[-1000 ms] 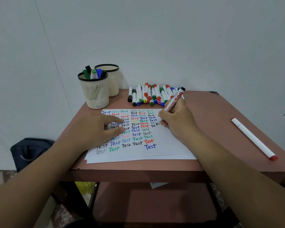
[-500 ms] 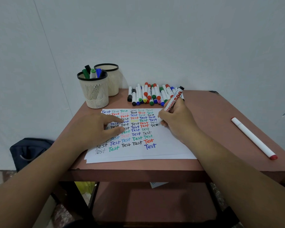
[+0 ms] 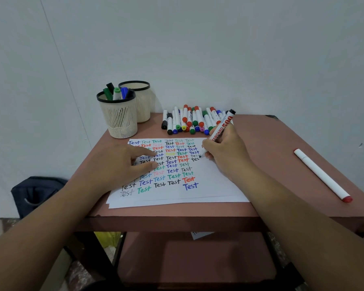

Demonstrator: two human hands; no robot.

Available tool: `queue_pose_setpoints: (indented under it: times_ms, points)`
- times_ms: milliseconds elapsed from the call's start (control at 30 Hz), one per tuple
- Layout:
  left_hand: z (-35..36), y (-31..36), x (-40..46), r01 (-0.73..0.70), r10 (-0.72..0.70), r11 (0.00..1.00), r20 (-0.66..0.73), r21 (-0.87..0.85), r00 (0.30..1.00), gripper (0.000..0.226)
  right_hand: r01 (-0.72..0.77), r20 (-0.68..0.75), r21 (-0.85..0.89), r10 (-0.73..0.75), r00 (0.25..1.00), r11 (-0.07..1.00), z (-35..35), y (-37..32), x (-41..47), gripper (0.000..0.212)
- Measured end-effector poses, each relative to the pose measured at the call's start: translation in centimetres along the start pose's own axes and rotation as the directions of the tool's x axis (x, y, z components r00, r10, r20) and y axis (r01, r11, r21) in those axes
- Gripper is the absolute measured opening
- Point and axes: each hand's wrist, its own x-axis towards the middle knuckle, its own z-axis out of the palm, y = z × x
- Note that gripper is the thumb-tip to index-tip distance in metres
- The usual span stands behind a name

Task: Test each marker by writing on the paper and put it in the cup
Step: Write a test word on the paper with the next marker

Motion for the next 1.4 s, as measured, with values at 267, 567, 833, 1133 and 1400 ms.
queue_pose_setpoints:
  times_ms: [267, 567, 833, 1133, 1400]
  points:
    - [-0.2, 0.3, -0.1, 0.009, -0.009, 1.0, 0.004, 0.005, 1.0, 0.048, -0.016, 0.025, 0.01, 0.016, 1.0, 1.0, -0.1, -0.3, -0.3, 0.026]
    - [-0.1, 0.4, -0.3, 0.028, -0.028, 0.999, 0.001, 0.044, 1.0, 0.049, -0.011, 0.033, 0.04, 0.01, 0.999, 0.999, 0.0, -0.4, -0.4, 0.025]
    - [0.7, -0.1, -0.2, 0.056, -0.08, 0.974, -0.101, -0.22, 0.992, 0.025, 0.036, 0.001, 0.214, -0.037, 0.999, 0.976, -0.3, -0.2, -0.5, 0.026]
    - [0.1, 0.4, -0.5, 0.063, -0.115, 0.961, -0.183, -0.271, 0.976, 0.059, 0.022, 0.215, 0.518, -0.155, 0.964, 0.855, -0.9, -1.1, -2.0, 0.011]
    - [0.0, -0.1, -0.3, -0.105, 0.071, 0.98, -0.192, -0.169, 0.979, 0.03, -0.014, 0.336, 0.521, -0.19, 0.923, 0.853, -0.7, -1.5, -2.5, 0.017]
